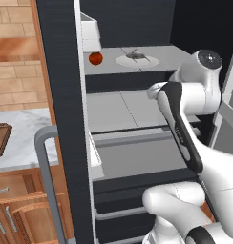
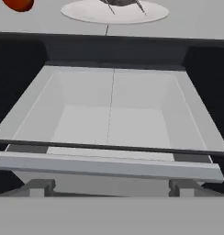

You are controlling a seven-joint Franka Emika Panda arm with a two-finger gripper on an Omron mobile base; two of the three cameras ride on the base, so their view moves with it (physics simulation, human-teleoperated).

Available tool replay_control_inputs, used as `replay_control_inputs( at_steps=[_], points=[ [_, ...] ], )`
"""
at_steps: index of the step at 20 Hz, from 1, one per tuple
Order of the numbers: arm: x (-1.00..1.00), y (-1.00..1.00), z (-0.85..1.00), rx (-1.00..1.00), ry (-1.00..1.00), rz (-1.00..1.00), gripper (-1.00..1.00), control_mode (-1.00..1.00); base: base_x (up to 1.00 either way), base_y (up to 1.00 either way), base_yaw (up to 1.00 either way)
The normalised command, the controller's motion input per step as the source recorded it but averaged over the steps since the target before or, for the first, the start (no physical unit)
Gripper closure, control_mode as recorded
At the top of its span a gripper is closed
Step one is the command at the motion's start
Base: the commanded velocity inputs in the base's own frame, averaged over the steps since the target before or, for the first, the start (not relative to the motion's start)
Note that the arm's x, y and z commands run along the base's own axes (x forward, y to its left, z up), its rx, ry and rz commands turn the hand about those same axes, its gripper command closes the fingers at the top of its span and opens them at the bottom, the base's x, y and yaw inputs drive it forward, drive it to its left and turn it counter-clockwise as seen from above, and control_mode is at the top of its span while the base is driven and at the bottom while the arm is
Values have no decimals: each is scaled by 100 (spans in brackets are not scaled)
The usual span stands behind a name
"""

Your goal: Retrieve the fish from the fridge and place it on the cutting board.

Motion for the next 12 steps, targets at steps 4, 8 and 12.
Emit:
replay_control_inputs(
  at_steps=[4,8,12],
  points=[
    [-1,0,73,0,-2,0,-100,-100,0,0,0],
    [0,0,65,0,-19,-1,-100,-100,0,0,0],
    [0,0,57,0,-25,0,-100,-100,0,0,0]
  ],
)
